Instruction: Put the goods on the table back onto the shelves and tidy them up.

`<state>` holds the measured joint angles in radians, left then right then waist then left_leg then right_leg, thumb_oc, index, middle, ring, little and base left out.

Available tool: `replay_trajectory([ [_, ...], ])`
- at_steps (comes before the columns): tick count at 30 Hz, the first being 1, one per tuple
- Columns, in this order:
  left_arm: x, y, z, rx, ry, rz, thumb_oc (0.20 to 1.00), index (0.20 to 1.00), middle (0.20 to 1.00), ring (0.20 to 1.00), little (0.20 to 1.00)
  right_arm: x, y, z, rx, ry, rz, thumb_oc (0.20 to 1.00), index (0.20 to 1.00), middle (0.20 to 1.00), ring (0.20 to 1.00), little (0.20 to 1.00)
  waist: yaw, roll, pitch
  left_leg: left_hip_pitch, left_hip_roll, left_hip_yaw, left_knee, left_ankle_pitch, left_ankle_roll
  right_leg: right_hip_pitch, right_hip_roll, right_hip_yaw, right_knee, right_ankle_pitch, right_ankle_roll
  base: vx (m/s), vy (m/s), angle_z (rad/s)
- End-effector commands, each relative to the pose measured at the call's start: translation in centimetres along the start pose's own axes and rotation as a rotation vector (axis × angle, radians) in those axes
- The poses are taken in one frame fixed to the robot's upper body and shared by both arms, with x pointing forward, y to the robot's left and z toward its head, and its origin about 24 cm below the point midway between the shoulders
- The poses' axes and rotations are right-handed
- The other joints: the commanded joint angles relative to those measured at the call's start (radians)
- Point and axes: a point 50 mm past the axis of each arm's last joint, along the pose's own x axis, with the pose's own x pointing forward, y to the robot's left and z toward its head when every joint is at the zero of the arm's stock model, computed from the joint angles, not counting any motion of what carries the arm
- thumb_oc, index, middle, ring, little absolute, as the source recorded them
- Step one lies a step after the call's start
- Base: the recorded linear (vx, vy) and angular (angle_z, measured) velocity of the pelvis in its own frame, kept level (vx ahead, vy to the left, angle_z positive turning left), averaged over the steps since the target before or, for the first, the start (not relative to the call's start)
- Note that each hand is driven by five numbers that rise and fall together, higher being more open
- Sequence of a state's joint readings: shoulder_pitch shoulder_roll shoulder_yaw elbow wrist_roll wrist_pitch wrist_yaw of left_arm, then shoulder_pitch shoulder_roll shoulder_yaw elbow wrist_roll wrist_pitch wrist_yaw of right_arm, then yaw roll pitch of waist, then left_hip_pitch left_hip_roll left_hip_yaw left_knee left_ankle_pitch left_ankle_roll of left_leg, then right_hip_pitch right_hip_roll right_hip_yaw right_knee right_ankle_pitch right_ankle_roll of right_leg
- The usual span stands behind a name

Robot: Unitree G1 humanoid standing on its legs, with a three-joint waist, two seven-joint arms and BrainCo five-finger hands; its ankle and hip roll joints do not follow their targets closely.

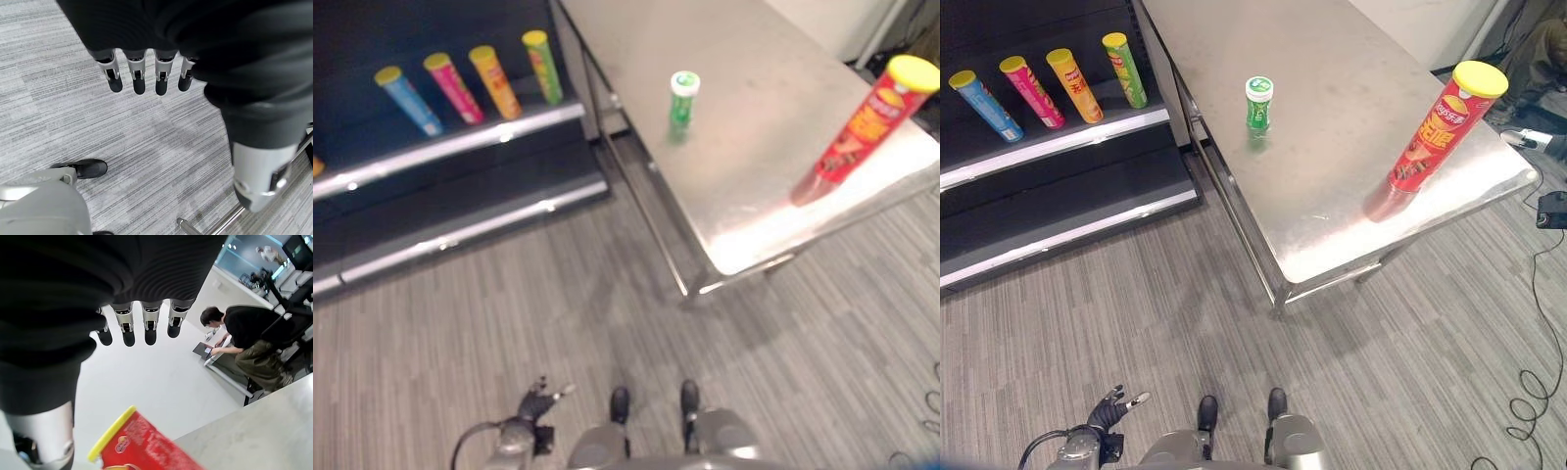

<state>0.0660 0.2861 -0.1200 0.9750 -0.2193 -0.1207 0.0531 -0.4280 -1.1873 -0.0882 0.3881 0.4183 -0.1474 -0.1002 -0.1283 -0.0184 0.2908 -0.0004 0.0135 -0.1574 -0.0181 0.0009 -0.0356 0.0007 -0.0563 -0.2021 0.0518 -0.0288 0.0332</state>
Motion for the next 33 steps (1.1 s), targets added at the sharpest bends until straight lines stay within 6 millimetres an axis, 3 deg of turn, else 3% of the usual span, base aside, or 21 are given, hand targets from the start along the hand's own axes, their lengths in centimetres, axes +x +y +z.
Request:
replay_trajectory([
  [1, 0.0, 1.7, 1.2, 0.028, -0.059, 0.021, 1.0, 1.0, 1.0, 1.0, 1.0, 1.5, -2.0, 2.8, 0.023, -0.094, -0.002, 1.0, 1.0, 1.0, 1.0, 1.0, 0.035, -0.033, -0.078, 0.082, 0.169, 0.037, 0.129, -0.118, -0.142, -0.082, -0.056, 0.068, 0.084, -0.1, 0.113, 0.01, -0.03, 0.1],
  [12, -0.2, 2.7, 0.6, 0.048, -0.046, 0.036, 1.0, 1.0, 1.0, 1.0, 1.0, 4.5, -2.2, 3.7, -0.112, -0.019, 0.051, 1.0, 1.0, 1.0, 1.0, 1.0, 0.047, -0.031, -0.079, 0.08, 0.187, 0.04, 0.093, -0.067, -0.164, -0.066, -0.049, 0.039, 0.068, -0.108, 0.103, 0.01, -0.036, 0.05],
  [18, -0.2, 2.9, 0.6, 0.037, -0.047, 0.04, 1.0, 1.0, 1.0, 1.0, 1.0, 5.6, -2.6, 3.0, -0.19, 0.069, 0.032, 1.0, 1.0, 1.0, 1.0, 1.0, 0.059, -0.03, -0.075, 0.073, 0.194, 0.035, 0.081, -0.041, -0.172, -0.062, -0.046, 0.024, 0.07, -0.115, 0.097, 0.0, -0.033, 0.07],
  [33, -0.2, 2.2, 0.4, 0.026, -0.039, 0.014, 1.0, 1.0, 1.0, 1.0, 1.0, 5.8, -1.5, 1.6, -0.269, 0.167, 0.128, 1.0, 1.0, 1.0, 1.0, 1.0, 0.072, -0.038, -0.061, 0.066, 0.202, 0.025, 0.076, -0.018, -0.176, -0.063, -0.041, 0.007, 0.084, -0.124, 0.09, 0.0, -0.014, 0.04],
])
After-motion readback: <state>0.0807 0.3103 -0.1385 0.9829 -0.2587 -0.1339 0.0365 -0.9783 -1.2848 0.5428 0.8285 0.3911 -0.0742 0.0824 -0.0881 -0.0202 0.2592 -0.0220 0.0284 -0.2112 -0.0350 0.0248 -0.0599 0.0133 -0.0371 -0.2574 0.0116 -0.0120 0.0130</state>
